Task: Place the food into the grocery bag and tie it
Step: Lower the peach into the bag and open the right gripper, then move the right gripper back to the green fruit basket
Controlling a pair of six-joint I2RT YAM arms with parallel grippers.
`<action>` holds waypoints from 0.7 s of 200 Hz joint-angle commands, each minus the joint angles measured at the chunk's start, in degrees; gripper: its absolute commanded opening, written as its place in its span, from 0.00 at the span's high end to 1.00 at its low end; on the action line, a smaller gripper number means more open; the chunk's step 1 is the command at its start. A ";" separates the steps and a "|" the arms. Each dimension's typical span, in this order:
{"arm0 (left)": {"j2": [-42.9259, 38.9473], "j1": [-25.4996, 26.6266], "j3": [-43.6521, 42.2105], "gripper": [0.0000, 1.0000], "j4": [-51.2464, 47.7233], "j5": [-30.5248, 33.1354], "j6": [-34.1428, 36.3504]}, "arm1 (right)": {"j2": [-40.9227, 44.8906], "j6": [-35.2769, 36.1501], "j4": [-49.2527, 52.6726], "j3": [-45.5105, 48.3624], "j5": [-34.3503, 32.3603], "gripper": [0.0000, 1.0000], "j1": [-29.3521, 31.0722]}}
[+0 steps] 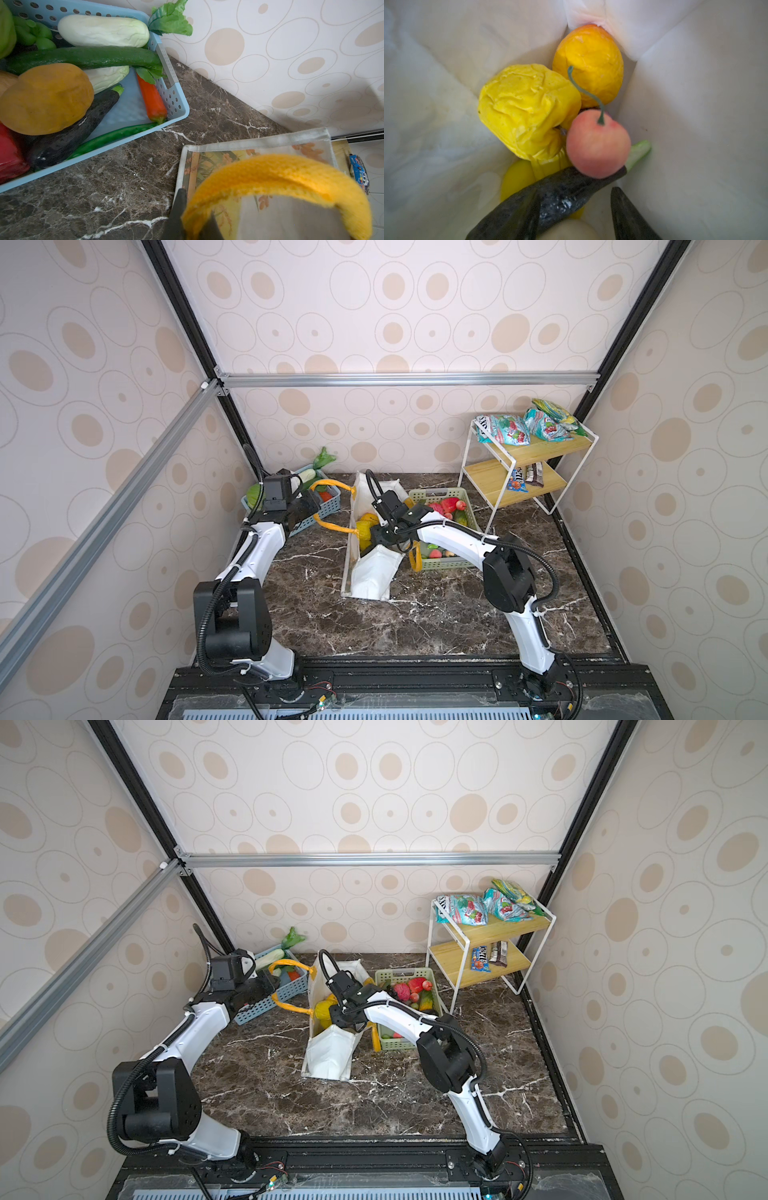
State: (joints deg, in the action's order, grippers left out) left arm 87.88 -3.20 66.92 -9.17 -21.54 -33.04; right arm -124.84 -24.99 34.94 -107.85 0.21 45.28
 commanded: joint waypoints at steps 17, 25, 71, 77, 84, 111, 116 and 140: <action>0.37 0.30 1.64 0.96 0.16 -0.25 1.46 | 7.68 0.65 1.45 2.46 -1.26 0.42 -1.54; 0.30 0.29 1.45 0.96 0.22 -0.22 1.37 | 8.95 0.72 1.40 3.14 -1.64 0.42 -1.76; 0.19 0.30 1.55 0.96 0.12 -0.22 1.22 | 19.18 0.13 -1.77 10.53 -2.88 0.41 -3.82; 0.10 0.30 1.62 0.97 0.03 -0.11 1.29 | 21.22 0.12 -2.91 12.01 -3.12 0.41 -4.07; 0.02 0.31 1.63 0.96 -0.20 -0.02 1.26 | 23.16 0.05 -3.86 13.74 -3.28 0.40 -4.47; -0.45 0.30 1.22 0.96 -0.17 0.27 1.23 | 29.03 0.03 -4.79 18.41 -4.06 0.40 -6.92; -0.59 0.30 1.12 0.96 -0.22 0.22 1.26 | 30.03 0.13 -4.76 19.22 -4.39 0.39 -7.39; -0.78 0.30 0.93 0.96 0.06 0.19 1.29 | 33.47 0.04 -4.35 23.05 -5.57 0.39 -10.47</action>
State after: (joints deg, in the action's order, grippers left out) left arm 87.88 -3.20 66.92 -9.15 -21.45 -32.99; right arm -94.28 -24.97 30.50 -88.33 -3.31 37.41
